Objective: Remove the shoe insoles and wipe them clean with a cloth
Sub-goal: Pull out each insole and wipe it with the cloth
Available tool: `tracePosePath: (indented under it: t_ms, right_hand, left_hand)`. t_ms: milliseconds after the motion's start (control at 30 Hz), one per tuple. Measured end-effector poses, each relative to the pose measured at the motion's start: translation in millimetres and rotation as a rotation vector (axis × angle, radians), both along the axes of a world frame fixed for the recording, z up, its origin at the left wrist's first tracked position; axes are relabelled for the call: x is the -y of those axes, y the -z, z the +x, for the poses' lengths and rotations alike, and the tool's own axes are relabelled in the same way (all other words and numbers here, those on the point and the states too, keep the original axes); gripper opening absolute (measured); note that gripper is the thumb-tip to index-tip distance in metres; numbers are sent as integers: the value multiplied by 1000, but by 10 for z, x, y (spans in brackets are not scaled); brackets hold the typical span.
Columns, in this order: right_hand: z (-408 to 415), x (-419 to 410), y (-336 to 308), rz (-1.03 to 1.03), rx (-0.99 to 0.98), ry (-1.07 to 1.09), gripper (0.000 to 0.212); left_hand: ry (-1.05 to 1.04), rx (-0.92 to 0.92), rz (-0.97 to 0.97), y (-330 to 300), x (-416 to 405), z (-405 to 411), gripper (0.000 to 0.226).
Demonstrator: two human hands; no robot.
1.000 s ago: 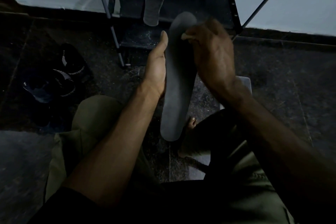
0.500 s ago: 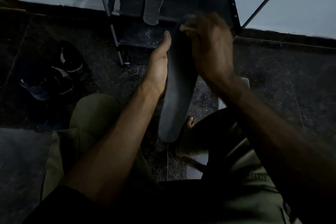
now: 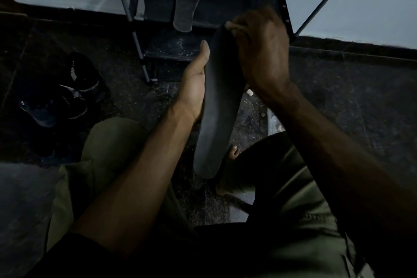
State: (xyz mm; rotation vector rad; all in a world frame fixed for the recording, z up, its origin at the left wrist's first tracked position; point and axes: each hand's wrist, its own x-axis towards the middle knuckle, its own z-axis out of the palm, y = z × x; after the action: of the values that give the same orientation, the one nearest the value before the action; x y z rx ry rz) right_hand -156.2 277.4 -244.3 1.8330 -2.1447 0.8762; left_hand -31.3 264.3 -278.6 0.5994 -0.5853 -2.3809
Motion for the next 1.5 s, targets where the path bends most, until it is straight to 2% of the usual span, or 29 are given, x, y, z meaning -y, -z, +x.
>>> tracePosePath:
  t_ms: [133, 200, 300, 400, 533, 600, 667, 733, 933, 1000, 1167, 1333, 1500]
  right_hand:
    - [416, -342, 107, 39, 0, -118, 29]
    - [443, -399, 112, 46, 5, -122, 23]
    - [227, -211, 44, 27, -32, -80, 18]
    - [56, -8, -19, 6, -43, -2, 19]
    - [282, -155, 70, 32, -34, -81, 26]
    - [453, -323, 133, 36, -22, -146, 28]
    - [546, -456, 171, 28, 2, -181, 26]
    - [550, -516, 155, 25, -9, -203, 23]
    - [238, -222, 33, 33, -107, -69, 32]
    - [233, -205, 51, 34, -89, -55, 32]
    - [527, -586, 223, 95, -41, -209, 22]
    - [263, -370, 159, 68, -101, -123, 24]
    - [99, -157, 94, 3, -57, -8, 22]
  left_hand:
    - [8, -58, 49, 63, 45, 26, 59]
    - [17, -74, 44, 92, 59, 28, 64]
    - [40, -76, 26, 63, 45, 0, 60]
    - [18, 36, -34, 77, 54, -16, 60]
    - [4, 2, -40, 80, 77, 38, 59]
    - [-18, 45, -64, 61, 61, 80, 68]
    - [33, 13, -76, 55, 42, 111, 82]
    - [61, -36, -63, 7, 30, 127, 86]
    - [0, -92, -9, 2, 46, 32, 62]
    - [10, -98, -7, 10, 53, 52, 64]
    - [-16, -116, 31, 16, 107, 110, 74]
    - [24, -91, 14, 36, 71, 68, 69]
    - [-7, -20, -20, 19, 53, 58, 62]
